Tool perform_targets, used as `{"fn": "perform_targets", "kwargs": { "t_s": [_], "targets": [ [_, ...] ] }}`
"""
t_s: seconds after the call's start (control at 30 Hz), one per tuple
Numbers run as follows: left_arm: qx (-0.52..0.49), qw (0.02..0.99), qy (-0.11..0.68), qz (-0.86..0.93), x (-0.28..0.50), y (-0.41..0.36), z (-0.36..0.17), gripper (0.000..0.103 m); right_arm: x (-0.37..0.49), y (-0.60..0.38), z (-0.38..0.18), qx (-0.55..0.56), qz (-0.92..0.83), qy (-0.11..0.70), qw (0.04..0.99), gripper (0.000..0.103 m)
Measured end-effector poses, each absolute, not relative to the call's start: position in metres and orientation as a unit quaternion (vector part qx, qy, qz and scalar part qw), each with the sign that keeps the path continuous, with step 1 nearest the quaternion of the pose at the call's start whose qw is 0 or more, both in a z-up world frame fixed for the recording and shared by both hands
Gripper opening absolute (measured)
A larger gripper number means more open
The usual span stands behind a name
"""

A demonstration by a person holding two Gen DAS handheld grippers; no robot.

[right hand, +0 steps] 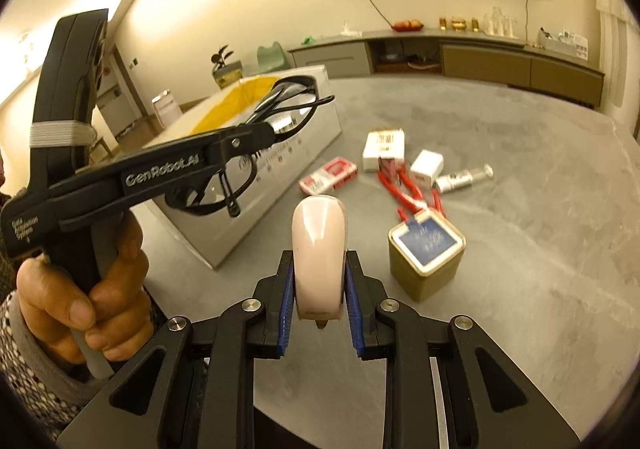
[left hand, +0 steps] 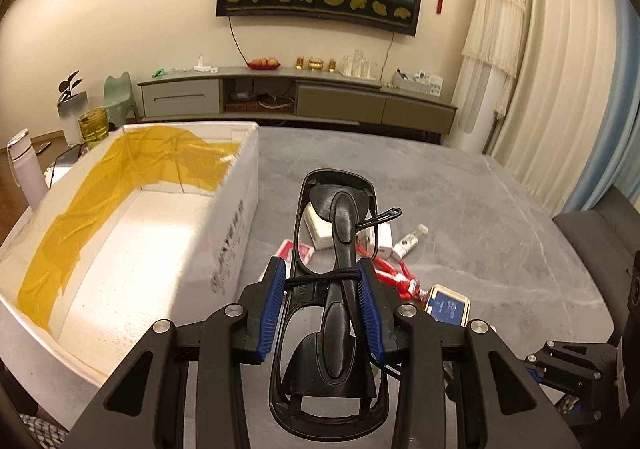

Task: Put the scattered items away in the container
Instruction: 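Carry the sunglasses over the white box and open the left tool while the right tool carries the stapler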

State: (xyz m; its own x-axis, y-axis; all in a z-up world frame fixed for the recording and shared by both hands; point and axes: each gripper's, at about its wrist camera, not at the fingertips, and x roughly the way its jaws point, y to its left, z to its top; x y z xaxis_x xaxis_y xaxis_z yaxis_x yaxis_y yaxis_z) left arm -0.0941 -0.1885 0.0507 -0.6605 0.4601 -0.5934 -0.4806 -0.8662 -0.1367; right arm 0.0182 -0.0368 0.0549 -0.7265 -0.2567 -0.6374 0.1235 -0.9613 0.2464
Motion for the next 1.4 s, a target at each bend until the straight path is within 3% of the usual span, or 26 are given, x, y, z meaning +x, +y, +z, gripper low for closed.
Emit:
{"fn": "perform_targets", "kwargs": {
  "t_s": [0.63, 1.13, 1.4],
  "targets": [
    [-0.279, 0.224, -0.078, 0.930, -0.119, -0.279, 0.108, 0.038, -0.022, -0.088, 0.111, 0.311, -0.939, -0.067, 0.132, 0.025],
    [-0.283, 0.175, -0.097, 0.938, -0.158, -0.325, 0.134, 0.038, -0.070, -0.137, 0.170, 0.276, -0.946, -0.018, 0.167, 0.025],
    [-0.278, 0.154, -0.093, 0.943, -0.181, -0.338, 0.136, 0.038, -0.098, -0.163, 0.177, 0.260, -0.946, -0.039, 0.190, 0.025]
  ]
}}
